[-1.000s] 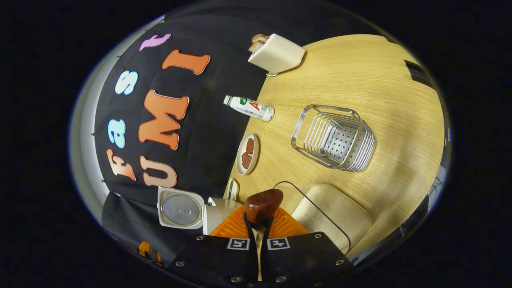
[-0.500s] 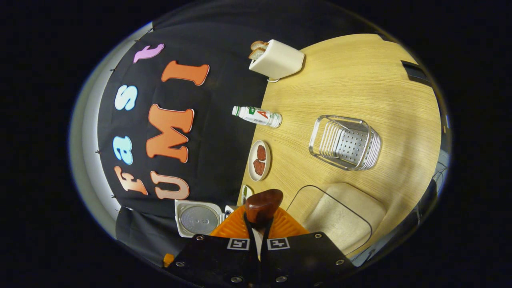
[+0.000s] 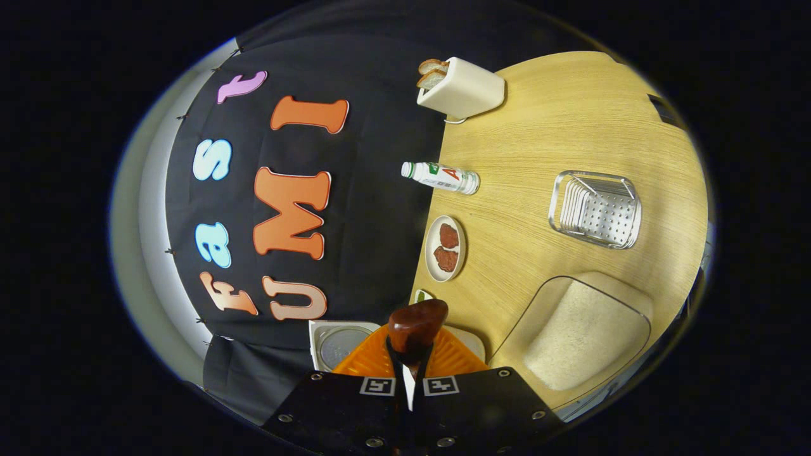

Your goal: Close the left gripper, press the button to open the rice cooker; take a wooden spoon from the chopstick holder with the right hand, scoop a spoonful of rice and pour it into the rice cooker, then put the wooden spoon back into the chopstick holder.

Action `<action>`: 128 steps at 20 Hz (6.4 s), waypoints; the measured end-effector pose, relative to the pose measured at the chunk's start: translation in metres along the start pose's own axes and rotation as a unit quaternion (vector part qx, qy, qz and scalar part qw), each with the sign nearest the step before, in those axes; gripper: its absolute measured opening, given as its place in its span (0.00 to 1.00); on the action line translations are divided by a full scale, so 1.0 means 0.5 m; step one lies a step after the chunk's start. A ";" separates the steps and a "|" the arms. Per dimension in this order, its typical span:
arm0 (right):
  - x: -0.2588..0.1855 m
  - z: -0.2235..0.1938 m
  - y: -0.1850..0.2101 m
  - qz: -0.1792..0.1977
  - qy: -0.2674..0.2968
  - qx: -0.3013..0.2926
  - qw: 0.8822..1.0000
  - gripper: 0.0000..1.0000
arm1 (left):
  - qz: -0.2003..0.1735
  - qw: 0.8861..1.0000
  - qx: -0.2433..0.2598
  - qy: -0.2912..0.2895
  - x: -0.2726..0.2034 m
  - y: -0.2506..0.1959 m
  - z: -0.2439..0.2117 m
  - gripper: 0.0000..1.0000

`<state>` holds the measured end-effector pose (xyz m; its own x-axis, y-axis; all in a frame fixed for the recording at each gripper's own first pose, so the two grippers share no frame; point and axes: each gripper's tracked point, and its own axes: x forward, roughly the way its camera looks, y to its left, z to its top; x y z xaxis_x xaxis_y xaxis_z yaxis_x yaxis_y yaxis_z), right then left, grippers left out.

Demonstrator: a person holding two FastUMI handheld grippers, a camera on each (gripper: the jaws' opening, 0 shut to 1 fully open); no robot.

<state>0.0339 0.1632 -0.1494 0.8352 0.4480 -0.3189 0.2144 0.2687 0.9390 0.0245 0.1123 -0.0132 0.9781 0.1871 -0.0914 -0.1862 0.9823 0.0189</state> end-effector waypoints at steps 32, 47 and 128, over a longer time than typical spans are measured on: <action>0.357 -0.200 0.302 0.031 0.032 -0.144 0.989 0.02 | 0.038 0.999 -0.016 0.009 0.021 0.118 -0.010 0.99; 0.378 -0.261 0.368 0.065 0.022 -0.271 0.960 0.02 | 0.046 0.999 -0.024 0.015 0.003 0.132 -0.025 0.99; 0.098 -0.006 0.412 0.132 -0.131 -0.550 0.814 0.02 | 0.005 1.000 -0.011 0.008 -0.026 0.025 -0.025 1.00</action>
<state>0.1174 0.2433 0.0279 0.8887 0.4559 0.0497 -0.4537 0.8582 0.2404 0.0081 0.1223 -0.0241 0.9744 0.1977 -0.1071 -0.1990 0.9800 -0.0014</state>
